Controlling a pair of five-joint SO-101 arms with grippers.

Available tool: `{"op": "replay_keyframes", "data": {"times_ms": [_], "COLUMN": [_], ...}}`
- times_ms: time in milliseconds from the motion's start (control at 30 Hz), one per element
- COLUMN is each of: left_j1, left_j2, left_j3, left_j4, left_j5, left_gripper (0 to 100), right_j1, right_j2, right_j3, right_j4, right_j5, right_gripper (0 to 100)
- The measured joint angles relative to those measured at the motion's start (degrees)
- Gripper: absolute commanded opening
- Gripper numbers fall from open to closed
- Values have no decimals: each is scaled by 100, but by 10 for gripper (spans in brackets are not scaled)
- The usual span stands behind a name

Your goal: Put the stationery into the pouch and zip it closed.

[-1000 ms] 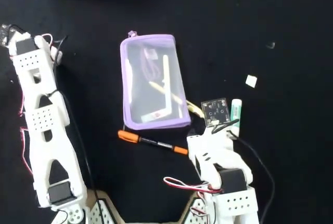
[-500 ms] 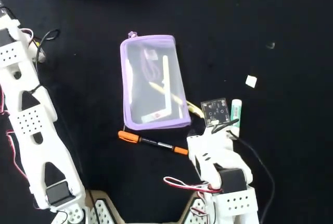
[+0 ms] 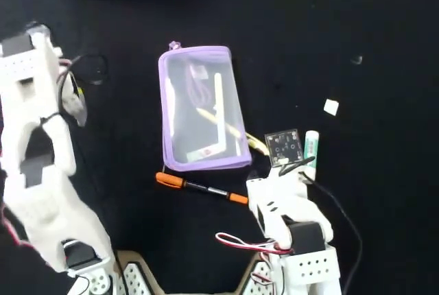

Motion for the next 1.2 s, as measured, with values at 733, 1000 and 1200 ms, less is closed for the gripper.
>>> {"op": "replay_keyframes", "data": {"times_ms": [733,1000,1200], "left_j1": [255,255,264], "left_j2": [-1890,-1899,-1969], "left_j3": [5908,6145,6268], "left_j4": [-3701,-3754,-3754], "left_j5": [-79,-70,-70], "left_gripper": [116,116,116], "right_j1": [0,0,0], "right_j2": [0,0,0], "right_j3": [0,0,0], "right_j4": [0,0,0], "right_j5": [0,0,0], "right_gripper": [110,110,110]}}
